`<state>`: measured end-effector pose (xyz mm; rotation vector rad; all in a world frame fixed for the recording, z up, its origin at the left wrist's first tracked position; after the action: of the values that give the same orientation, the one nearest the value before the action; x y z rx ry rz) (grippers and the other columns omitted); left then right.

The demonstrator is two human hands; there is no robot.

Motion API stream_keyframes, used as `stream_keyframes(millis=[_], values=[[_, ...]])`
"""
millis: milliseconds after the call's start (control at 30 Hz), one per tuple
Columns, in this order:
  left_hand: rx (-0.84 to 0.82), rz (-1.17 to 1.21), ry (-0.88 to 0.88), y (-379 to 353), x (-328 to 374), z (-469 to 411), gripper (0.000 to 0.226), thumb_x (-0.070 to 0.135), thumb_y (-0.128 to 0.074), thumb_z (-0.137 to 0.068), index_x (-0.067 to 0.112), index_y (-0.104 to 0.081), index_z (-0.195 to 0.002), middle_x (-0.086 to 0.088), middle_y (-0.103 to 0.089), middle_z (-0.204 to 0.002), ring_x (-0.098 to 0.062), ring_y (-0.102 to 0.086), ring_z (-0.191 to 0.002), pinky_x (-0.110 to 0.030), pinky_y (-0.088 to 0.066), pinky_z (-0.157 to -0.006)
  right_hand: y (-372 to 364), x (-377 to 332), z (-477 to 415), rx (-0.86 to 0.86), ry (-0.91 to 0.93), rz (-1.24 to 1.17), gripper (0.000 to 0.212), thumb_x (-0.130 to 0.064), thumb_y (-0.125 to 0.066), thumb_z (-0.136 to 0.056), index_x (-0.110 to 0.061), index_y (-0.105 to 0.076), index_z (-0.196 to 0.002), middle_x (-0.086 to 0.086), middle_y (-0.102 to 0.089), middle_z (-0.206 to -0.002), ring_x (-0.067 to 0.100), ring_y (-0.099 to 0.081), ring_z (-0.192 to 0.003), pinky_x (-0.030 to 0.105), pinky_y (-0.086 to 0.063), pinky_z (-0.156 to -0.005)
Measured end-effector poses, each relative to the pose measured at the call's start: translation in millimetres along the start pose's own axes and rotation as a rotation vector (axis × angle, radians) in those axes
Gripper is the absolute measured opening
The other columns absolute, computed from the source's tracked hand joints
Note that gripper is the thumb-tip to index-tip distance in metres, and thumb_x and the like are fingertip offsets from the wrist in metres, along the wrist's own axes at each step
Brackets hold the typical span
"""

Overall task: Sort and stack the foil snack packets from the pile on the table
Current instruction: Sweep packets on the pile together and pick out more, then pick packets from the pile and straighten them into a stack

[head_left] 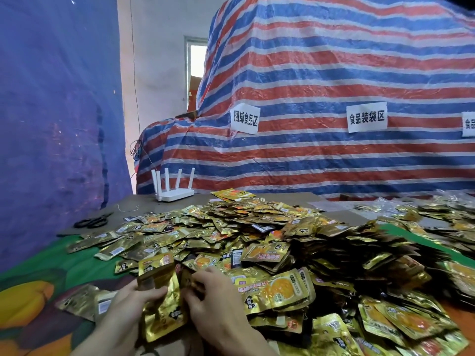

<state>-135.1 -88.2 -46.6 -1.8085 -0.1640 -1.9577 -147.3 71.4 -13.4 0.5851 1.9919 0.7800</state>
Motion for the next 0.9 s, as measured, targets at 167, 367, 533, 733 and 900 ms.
stream_keyframes(millis=[167, 367, 533, 733, 900], values=[[-0.021, 0.048, -0.015, -15.2, 5.2, 3.6, 0.08, 0.005, -0.083, -0.066, 0.004, -0.047, -0.138, -0.017, -0.07, -0.112, -0.035, -0.06, -0.107, -0.046, -0.048, -0.092, 31.4, 9.6, 1.3, 0.236, -0.056, -0.258, 0.063, -0.017, -0.074, -0.088, -0.04, -0.05, -0.141, -0.016, -0.067, -0.1, 0.0, -0.065, -0.087, 0.01, -0.051, -0.078], [-0.053, 0.136, -0.013, -22.2, 11.8, 9.0, 0.05, 0.018, -0.085, -0.063, 0.009, -0.064, -0.108, -0.021, -0.076, -0.091, -0.038, -0.074, -0.071, -0.047, -0.059, -0.054, 39.2, 31.8, 1.7, 0.134, -0.257, -0.405, 0.019, -0.025, -0.079, -0.086, -0.027, -0.073, -0.104, -0.015, -0.068, -0.084, -0.003, -0.064, -0.078, 0.014, -0.053, -0.068], [-0.224, 0.332, 0.139, -30.9, -3.1, 8.1, 0.034, 0.026, -0.057, -0.09, 0.002, -0.079, -0.096, -0.023, -0.075, -0.098, -0.037, -0.073, -0.071, -0.043, -0.06, -0.053, 43.0, 45.5, 0.3, 0.119, -0.347, -0.641, 0.016, -0.032, -0.073, -0.09, -0.024, -0.064, -0.1, -0.003, -0.074, -0.098, 0.013, -0.072, -0.09, 0.035, -0.06, -0.081], [-0.214, 0.392, 0.2, -39.5, -0.3, 12.1, 0.024, 0.016, -0.047, -0.089, 0.005, -0.064, -0.078, -0.017, -0.07, -0.078, -0.031, -0.067, -0.064, -0.043, -0.052, -0.073, 50.4, 50.3, 0.8, 0.198, -0.377, -0.841, 0.024, -0.039, -0.074, -0.091, -0.019, -0.065, -0.102, 0.007, -0.075, -0.107, 0.028, -0.073, -0.099, 0.054, -0.056, -0.094], [-0.295, 0.229, 0.172, -50.4, 6.1, 24.7, 0.025, 0.029, -0.067, -0.083, 0.005, -0.068, -0.092, -0.015, -0.068, -0.083, -0.027, -0.065, -0.068, -0.04, -0.055, -0.065, 57.4, 50.6, 0.3, 0.15, -0.446, -0.927, 0.037, -0.041, -0.071, -0.092, -0.007, -0.059, -0.096, 0.006, -0.078, -0.087, 0.021, -0.076, -0.076, 0.038, -0.063, -0.074]])
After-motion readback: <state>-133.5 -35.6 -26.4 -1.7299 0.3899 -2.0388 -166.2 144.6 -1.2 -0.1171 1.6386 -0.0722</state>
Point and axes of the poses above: each hand's wrist, its own z-axis away from the middle knuckle, its own y-axis out of the back of the hand, x = y × z, the point moved 7 cm from there along -z, towards the middle knuckle
